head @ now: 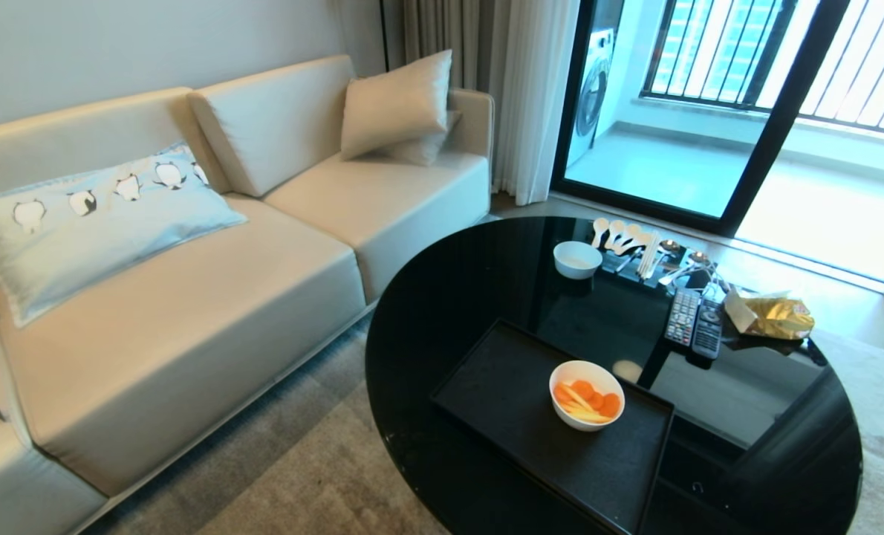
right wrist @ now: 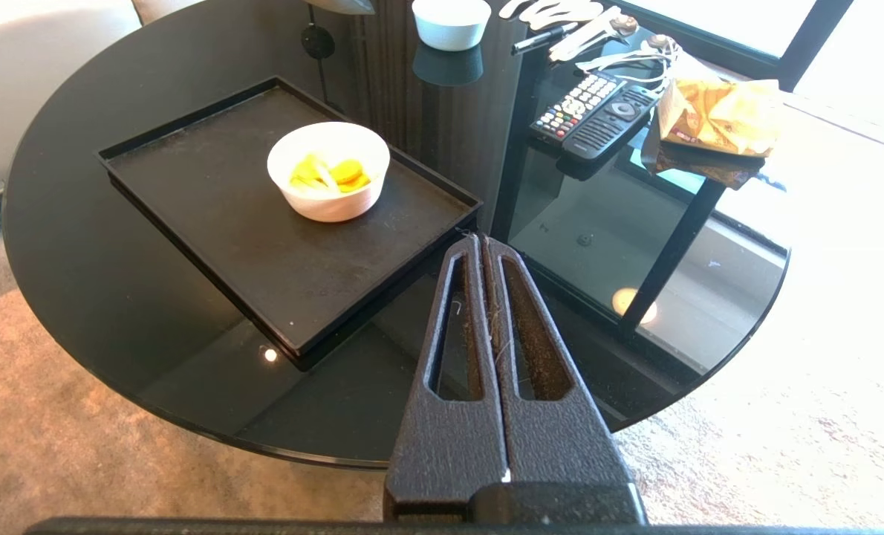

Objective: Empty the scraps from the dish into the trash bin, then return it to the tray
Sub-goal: Pick up the bowl with leftover food

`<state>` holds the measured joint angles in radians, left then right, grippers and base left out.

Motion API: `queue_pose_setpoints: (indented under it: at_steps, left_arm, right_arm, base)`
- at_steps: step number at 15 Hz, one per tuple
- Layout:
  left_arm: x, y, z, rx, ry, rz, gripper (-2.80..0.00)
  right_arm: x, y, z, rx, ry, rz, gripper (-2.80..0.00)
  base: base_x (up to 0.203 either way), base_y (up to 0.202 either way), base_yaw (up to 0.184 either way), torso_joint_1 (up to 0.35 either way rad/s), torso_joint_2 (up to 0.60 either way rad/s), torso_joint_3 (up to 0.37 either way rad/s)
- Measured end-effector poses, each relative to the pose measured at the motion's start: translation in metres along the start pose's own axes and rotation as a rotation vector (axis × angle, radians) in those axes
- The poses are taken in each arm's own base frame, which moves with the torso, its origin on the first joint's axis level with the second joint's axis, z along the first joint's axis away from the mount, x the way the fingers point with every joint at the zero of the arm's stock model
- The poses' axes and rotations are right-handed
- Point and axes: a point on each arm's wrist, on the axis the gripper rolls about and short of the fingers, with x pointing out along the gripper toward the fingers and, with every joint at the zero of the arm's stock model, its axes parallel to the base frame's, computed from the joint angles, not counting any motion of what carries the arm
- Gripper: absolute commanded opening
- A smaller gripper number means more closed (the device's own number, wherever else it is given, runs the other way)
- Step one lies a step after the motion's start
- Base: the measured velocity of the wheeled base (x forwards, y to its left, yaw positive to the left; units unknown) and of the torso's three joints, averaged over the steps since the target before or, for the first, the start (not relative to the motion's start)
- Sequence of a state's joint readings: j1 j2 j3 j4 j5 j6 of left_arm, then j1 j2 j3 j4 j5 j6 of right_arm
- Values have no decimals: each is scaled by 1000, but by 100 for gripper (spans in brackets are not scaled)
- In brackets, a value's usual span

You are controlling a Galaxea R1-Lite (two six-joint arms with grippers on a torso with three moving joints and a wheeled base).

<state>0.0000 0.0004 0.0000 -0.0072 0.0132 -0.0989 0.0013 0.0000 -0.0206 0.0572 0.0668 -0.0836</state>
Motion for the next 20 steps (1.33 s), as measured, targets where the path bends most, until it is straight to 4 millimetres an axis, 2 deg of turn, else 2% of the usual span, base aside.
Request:
queue_pose_setpoints:
  at_steps: [9,12,15,17,20]
  left_arm:
    - [0,0,0,0,0,0,-280]
    - [0,0,0,0,0,0,-280]
    - [0,0,0,0,0,0,-280]
    - [0,0,0,0,0,0,-280]
    - [0,0,0,0,0,0,-280]
  right_arm:
    - [0,0,0,-34,-6,1,-280]
    - [0,0,3,-102,-27,-2,-280]
    - [-8,-1,23,-196,-68,11,-280]
    - [-14,-2,41,-242,-27,30,-280]
    - [-8,-4,67,-312,29,76,-280]
  base:
    - [0,0,0,0,0,0]
    - [0,0,0,0,0,0]
    - [0,0,0,0,0,0]
    - [0,0,0,0,0,0]
    - [0,0,0,0,0,0]
